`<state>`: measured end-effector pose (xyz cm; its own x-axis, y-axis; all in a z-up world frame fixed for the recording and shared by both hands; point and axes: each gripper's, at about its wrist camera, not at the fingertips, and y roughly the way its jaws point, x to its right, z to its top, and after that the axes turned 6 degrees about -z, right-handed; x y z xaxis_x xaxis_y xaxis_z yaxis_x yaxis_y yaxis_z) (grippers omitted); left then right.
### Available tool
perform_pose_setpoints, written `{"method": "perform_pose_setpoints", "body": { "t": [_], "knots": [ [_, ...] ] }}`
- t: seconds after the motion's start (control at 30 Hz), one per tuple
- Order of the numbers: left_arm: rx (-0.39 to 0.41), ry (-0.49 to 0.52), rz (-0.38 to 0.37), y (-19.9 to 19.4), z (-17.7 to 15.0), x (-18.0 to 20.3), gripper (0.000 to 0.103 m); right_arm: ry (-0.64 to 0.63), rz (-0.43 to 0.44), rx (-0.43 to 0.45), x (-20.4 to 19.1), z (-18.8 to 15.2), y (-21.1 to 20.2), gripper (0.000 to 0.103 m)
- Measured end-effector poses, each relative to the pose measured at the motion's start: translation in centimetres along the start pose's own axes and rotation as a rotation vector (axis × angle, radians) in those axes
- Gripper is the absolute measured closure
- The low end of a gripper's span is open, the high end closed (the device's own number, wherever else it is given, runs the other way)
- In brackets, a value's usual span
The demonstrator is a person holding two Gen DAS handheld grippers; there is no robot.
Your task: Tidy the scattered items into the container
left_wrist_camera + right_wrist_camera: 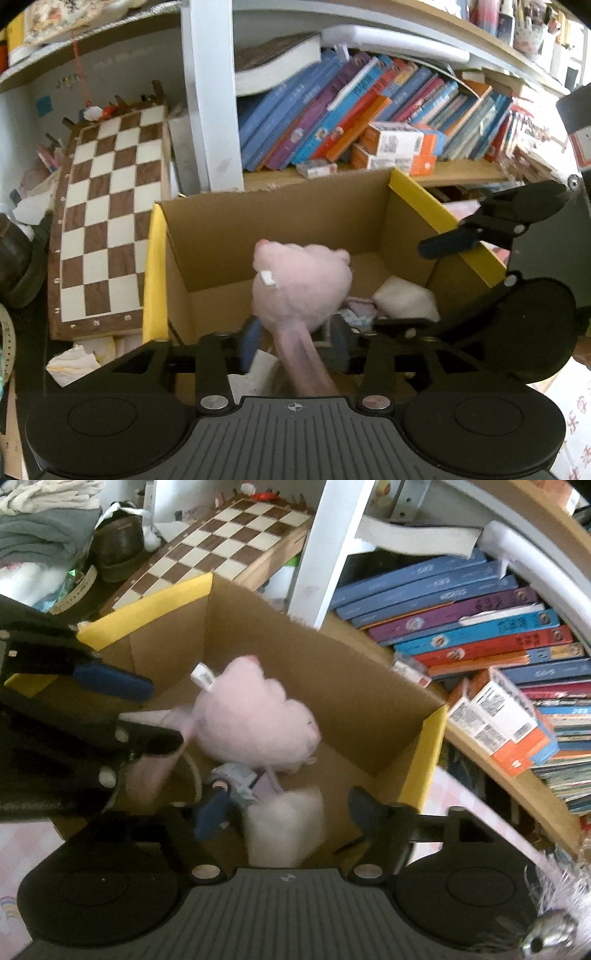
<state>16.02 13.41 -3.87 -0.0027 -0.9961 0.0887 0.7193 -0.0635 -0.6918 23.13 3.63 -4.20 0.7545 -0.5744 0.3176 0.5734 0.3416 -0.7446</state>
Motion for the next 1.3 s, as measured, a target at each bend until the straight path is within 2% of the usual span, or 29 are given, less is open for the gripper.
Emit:
{"method": "perform_pose_setpoints", "body": {
  "t": [0.07,0.47,0.63,0.87,1.1,1.3],
  "knots": [
    [0.016,-0.012,0.013,-0.4,0.2,-0.1,0.031,-0.005,-0.010,0.010,0.1,0.0,-0.3,0.023],
    [0.117,-0.028,0.074,-3.8,0.1,0.6,0.012,0.065,-0.052,0.090,0.7,-0.6,-3.8,0.012],
    [0.163,-0.028,0.088,-6.0,-0.3,1.2,0.008,0.111,-0.076,0.131,0.9,-1.3,-5.9,0.010],
    [0.209,-0.019,0.077,-9.0,-1.4,2.6,0.006,0.240,-0.086,0.188,1.7,-3.4,-9.6,0.009],
    [0.218,-0.017,0.066,-10.8,-3.0,4.1,0.005,0.302,-0.105,0.206,1.6,-5.9,-12.0,0.006],
    [0.187,0.001,0.056,-11.1,-4.6,5.4,0.003,0.332,-0.112,0.200,1.1,-8.0,-13.1,0.005]
  ]
}}
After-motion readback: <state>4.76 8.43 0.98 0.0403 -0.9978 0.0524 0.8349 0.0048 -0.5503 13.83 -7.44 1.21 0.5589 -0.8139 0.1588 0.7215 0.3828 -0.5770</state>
